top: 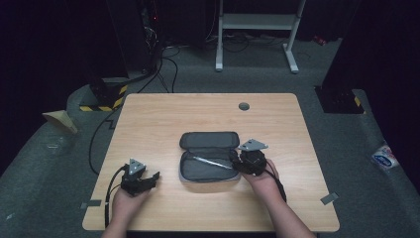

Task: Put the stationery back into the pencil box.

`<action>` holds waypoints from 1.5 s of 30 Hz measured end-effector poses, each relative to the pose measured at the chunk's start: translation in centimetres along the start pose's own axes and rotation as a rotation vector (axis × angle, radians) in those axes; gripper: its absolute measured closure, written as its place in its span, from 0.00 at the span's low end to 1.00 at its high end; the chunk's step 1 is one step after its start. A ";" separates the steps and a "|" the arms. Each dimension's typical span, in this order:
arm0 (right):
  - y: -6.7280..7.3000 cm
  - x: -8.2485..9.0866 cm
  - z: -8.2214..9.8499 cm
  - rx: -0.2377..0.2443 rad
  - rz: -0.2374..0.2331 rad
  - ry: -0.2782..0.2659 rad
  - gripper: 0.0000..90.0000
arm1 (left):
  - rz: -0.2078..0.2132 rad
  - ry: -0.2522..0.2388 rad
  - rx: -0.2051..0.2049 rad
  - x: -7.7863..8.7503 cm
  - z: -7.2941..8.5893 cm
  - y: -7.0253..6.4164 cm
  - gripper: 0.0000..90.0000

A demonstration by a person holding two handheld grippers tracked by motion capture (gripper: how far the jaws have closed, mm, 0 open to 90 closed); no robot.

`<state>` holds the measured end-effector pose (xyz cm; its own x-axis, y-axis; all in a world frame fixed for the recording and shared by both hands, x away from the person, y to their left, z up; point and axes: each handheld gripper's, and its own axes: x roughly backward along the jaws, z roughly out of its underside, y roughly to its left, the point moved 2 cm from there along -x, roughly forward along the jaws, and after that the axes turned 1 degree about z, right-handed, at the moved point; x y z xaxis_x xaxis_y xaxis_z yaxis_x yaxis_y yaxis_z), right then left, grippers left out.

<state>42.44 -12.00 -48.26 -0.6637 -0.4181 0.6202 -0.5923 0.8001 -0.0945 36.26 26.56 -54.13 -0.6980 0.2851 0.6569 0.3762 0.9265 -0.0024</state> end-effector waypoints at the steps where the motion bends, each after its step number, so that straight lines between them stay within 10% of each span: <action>1: -0.2 0.1 0.2 -0.002 0.006 -0.001 0.46 | 0.000 0.000 0.000 0.0 0.0 0.0 0.39; 27: -7.0 2.7 9.8 -0.163 0.164 0.091 0.42 | -0.004 0.000 0.003 0.0 0.0 -0.1 0.39; 45: -7.4 3.0 10.2 -0.213 0.146 0.094 0.39 | -0.005 -0.002 0.000 0.1 0.1 -0.2 0.39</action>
<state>40.19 -23.54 -53.67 -0.6836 -0.2582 0.6827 -0.3781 0.9253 -0.0285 36.03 26.45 -54.13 -0.7014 0.2810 0.6550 0.3726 0.9280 0.0010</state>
